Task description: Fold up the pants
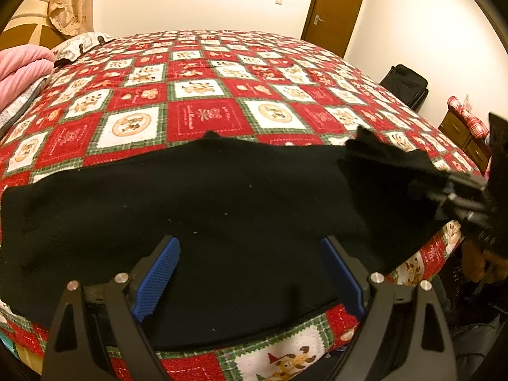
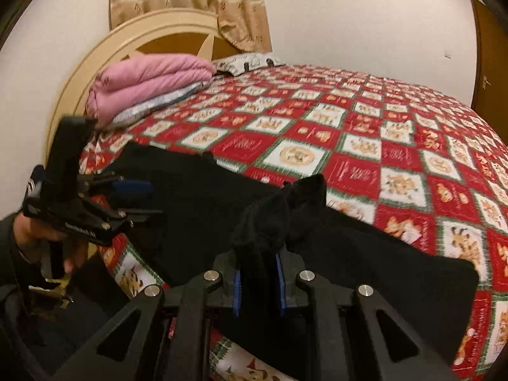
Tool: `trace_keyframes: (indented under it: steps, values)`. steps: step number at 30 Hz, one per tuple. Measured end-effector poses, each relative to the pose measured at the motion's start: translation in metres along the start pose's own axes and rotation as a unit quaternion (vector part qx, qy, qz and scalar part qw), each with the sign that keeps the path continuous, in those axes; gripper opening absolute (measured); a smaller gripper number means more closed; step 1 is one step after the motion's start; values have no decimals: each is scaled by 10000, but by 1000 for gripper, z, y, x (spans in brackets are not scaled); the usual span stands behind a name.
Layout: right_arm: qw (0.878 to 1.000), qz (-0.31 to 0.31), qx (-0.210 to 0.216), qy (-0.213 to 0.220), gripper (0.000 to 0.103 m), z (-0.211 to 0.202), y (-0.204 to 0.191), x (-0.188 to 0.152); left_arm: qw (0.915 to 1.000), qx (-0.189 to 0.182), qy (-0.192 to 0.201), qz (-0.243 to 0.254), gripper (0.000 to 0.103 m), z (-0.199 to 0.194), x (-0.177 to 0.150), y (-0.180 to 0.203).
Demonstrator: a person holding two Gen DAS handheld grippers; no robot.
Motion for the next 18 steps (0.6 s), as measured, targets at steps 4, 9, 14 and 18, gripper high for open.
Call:
trace_keyframes:
  steps: [4,9,14,18]
  values:
    - [9987,-153,-79,-488,19,21,-2,-18,10000,-64,-4,31,92,1,1,5]
    - [9948,-500,182,-868,60,20,-15,-40,9996,-199,-25,176,93,3,4,20]
    - [9966,-415,173,-688,60,-7,-2,-40,9988,-331,-16,368,92,5,11,41]
    - [9989,-152,-115,-430,60,-32,26,-38,9972,-492,59,569,93,9,25,64]
Point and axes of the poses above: each gripper's, at about its wrist camera, not at the fingertips, and z roughly the way its jaws point, y to its right, x to its top, the point moved 5 cm from there along z, roughly the way its jaws point, and after that the axes turned 13 degrees about z, right-handed, at the moved point
